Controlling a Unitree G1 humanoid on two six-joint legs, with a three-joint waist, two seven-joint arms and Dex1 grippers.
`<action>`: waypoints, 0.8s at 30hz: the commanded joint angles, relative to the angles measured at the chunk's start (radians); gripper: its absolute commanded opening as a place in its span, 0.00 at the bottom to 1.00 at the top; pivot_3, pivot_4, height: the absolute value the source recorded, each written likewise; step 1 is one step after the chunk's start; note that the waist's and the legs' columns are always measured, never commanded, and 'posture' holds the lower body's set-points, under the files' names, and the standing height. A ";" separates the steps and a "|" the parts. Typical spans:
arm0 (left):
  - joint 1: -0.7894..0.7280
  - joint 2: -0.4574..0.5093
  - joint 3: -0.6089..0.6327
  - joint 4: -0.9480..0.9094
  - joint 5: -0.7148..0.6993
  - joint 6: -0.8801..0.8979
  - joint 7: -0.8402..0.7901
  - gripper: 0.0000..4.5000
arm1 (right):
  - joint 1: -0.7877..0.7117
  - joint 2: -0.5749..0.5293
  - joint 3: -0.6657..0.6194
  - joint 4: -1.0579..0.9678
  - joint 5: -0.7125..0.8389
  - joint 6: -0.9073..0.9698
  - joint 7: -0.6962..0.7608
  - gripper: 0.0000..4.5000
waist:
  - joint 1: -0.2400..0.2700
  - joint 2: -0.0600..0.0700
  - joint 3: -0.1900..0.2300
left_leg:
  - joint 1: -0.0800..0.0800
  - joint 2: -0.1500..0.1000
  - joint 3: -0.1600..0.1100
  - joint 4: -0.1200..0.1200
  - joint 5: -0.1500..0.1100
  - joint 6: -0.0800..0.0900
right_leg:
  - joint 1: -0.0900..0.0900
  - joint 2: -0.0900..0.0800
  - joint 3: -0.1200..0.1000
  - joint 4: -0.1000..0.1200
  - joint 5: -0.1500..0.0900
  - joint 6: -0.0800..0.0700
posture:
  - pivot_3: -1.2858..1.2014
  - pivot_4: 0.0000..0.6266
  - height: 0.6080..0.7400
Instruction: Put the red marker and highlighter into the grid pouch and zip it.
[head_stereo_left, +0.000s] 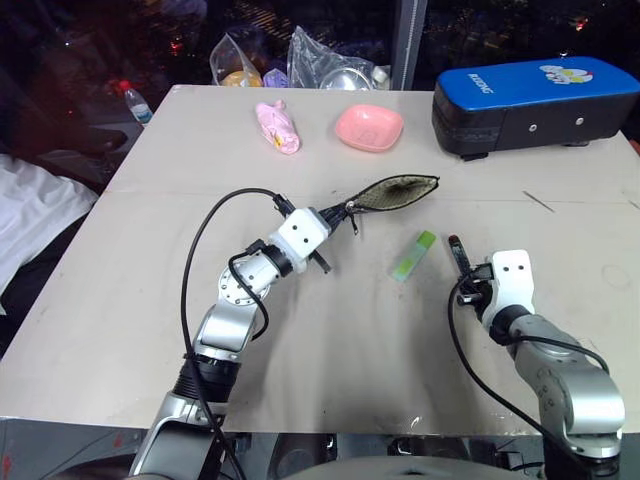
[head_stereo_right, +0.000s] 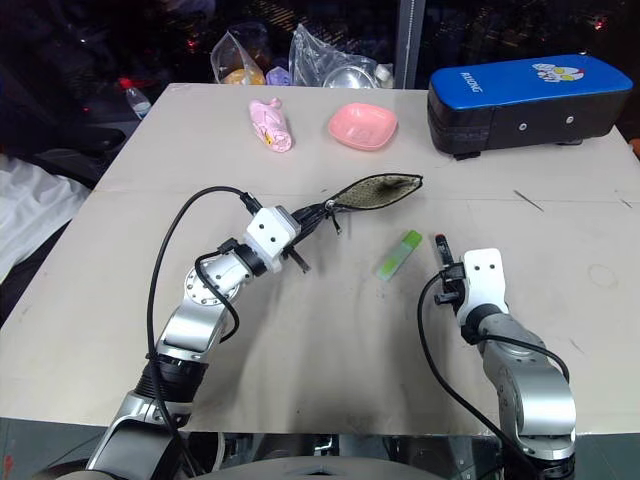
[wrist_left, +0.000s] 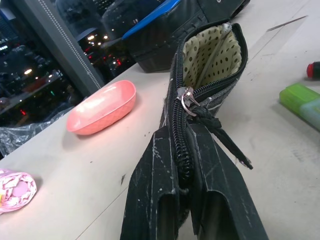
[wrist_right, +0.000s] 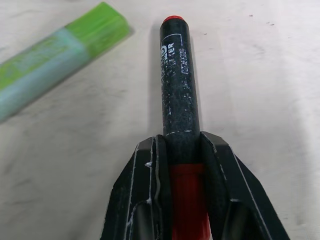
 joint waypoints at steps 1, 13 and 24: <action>-0.016 -0.008 0.004 -0.007 -0.008 -0.014 0.008 0.00 | -0.081 -0.107 -0.070 0.032 -0.010 -0.088 0.032 0.07 | -0.001 0.000 0.000 | 0.000 0.000 0.000 0.000 0.000 0.000 | 0.000 0.000 0.000 0.000 0.000 0.000 | 0.52 0.24 1.00; -0.037 -0.026 -0.003 0.003 -0.009 -0.032 0.008 0.00 | -0.345 -0.659 0.184 0.326 -0.082 -0.875 0.610 0.07 | -0.007 0.000 0.002 | 0.000 0.000 0.000 -0.002 0.000 0.000 | 0.000 0.002 0.000 -0.003 0.000 0.000 | 0.52 0.24 1.00; -0.040 -0.046 -0.039 0.000 0.025 -0.064 0.020 0.00 | -0.720 -0.647 0.397 0.737 -0.292 -1.329 0.748 0.07 | -0.002 0.000 0.002 | 0.000 0.000 0.002 0.001 0.000 0.000 | 0.000 0.001 0.001 -0.003 0.000 0.000 | 0.52 0.24 1.00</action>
